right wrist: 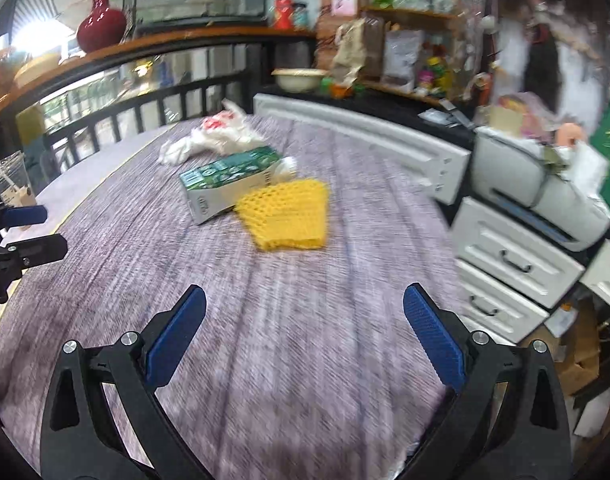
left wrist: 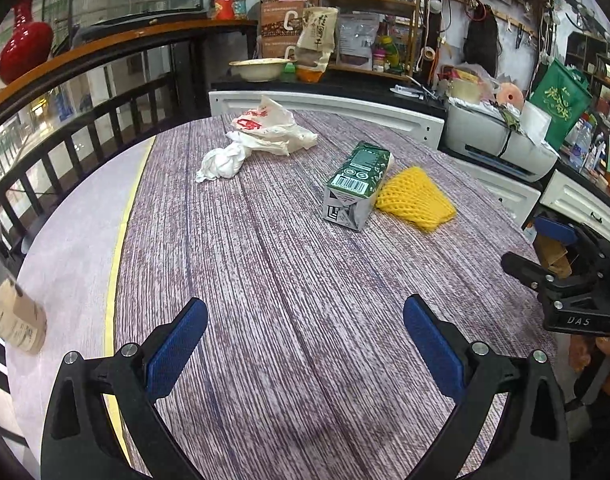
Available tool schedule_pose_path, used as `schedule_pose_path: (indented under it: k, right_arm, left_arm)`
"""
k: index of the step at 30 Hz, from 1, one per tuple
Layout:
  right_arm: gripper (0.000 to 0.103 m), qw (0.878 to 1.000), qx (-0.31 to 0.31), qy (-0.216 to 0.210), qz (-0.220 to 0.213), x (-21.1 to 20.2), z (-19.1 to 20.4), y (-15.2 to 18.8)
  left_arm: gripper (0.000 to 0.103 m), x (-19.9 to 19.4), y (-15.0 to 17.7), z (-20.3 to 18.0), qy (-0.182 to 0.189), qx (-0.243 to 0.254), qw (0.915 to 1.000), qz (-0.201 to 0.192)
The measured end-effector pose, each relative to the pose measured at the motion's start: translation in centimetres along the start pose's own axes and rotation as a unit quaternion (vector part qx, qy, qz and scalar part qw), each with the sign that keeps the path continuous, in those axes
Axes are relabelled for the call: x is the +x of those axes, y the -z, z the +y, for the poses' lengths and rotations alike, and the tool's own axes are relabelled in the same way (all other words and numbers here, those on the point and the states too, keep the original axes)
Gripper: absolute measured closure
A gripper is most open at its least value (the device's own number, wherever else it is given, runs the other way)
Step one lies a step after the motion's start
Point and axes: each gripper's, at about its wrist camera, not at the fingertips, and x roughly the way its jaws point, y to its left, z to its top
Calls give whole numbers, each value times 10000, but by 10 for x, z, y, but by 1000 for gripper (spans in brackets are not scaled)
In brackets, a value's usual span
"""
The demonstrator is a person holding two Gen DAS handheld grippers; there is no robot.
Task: Collect trash
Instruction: 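Grasp the yellow foam mesh with the right gripper while the left gripper grasps the green juice carton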
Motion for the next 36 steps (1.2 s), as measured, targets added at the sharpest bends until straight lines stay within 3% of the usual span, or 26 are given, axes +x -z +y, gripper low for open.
schedule_pose_path:
  k: [11, 14, 16, 17, 18, 20, 26, 33, 35, 36]
  right_arm:
    - [6, 9938, 4, -332, 1057, 106, -4, -56]
    - [9, 9918, -77, -151, 1264, 124, -4, -61]
    - [24, 9912, -200, -180, 1299, 128, -4, -62]
    - [41, 9921, -278, -175, 1214, 125, -4, -63]
    - [66, 9922, -297, -232, 1188, 124, -4, -63]
    - [78, 9921, -162, -404, 1180, 118, -10, -63]
    - [82, 9959, -44, -342, 835, 86, -26, -55]
    - [82, 9973, 192, -357, 617, 44, -50, -38]
    - [82, 9972, 258, -392, 577, 35, -55, -32]
    - [82, 9972, 285, -390, 565, 31, -56, -29]
  left_arm:
    - [6, 40, -28, -9, -83, 361, 9990, 233]
    - [6, 51, -33, -10, -76, 389, 9986, 342]
    - [6, 58, -36, -11, -131, 465, 9981, 393]
    - [6, 61, -39, -13, -158, 504, 9978, 400]
    - [6, 64, -42, -14, -177, 524, 9976, 407]
    - [6, 71, -48, -17, -208, 562, 9972, 447]
    - [6, 96, -74, -34, -202, 808, 9957, 403]
    - [6, 151, -104, -60, -162, 1301, 9876, 860]
    - [9, 163, -108, -64, -90, 1306, 9861, 1028]
    - [16, 167, -110, -66, -127, 1324, 9855, 1051]
